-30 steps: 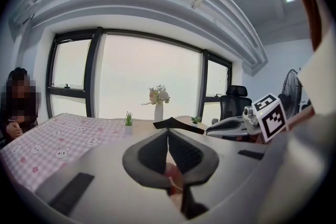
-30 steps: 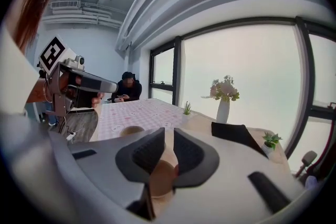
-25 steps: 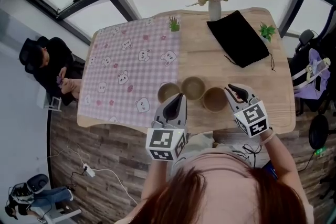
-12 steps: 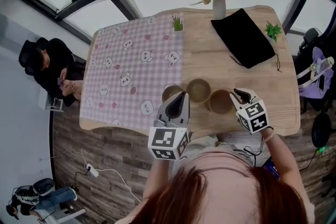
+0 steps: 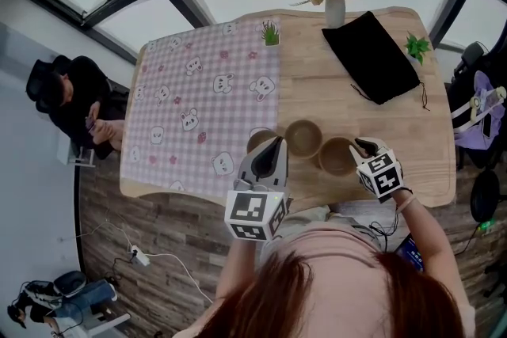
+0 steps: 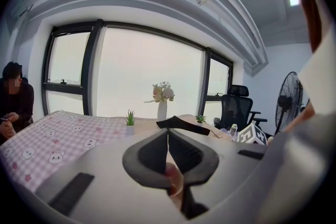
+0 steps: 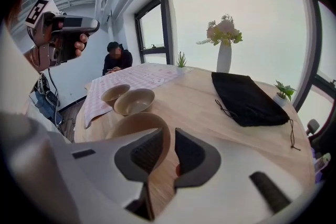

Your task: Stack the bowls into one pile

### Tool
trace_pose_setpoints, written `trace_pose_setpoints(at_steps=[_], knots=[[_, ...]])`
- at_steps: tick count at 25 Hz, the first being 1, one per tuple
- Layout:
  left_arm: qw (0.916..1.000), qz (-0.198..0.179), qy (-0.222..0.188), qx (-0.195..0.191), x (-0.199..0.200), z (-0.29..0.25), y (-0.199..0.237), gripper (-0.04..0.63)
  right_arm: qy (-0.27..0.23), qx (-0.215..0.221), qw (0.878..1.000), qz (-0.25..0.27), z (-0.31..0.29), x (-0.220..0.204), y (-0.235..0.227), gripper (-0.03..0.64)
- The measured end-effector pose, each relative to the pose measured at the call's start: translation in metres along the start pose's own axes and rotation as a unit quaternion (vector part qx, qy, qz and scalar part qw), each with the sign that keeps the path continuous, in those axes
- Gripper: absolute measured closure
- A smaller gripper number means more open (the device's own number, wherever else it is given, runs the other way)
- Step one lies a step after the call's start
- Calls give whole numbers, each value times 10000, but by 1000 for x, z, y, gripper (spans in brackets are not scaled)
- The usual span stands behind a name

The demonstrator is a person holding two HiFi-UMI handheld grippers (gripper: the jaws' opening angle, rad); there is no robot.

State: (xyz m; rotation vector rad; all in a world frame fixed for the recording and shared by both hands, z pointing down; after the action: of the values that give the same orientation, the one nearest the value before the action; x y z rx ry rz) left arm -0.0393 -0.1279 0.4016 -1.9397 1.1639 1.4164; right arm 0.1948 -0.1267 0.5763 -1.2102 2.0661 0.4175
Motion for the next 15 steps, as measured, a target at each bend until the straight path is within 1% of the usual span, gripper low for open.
trace_pose_setpoints(at_steps=[10, 15], knots=[[10000, 10, 60, 2, -5, -1, 6, 584, 396, 289, 9977, -476, -18, -15, -5, 548], [9999, 45, 88, 71, -7, 1, 11, 584, 541, 435, 9930, -952, -22, -18, -7, 585]])
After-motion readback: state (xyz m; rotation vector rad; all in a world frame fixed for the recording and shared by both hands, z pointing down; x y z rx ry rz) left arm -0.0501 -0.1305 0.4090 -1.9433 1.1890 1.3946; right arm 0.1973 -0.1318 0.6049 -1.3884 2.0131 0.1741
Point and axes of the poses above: the fingertips, and each gripper's own axes: z backward along the fingers, y to its left, x out of its top, the point moved 7 cm from there along z, backward along the fingers
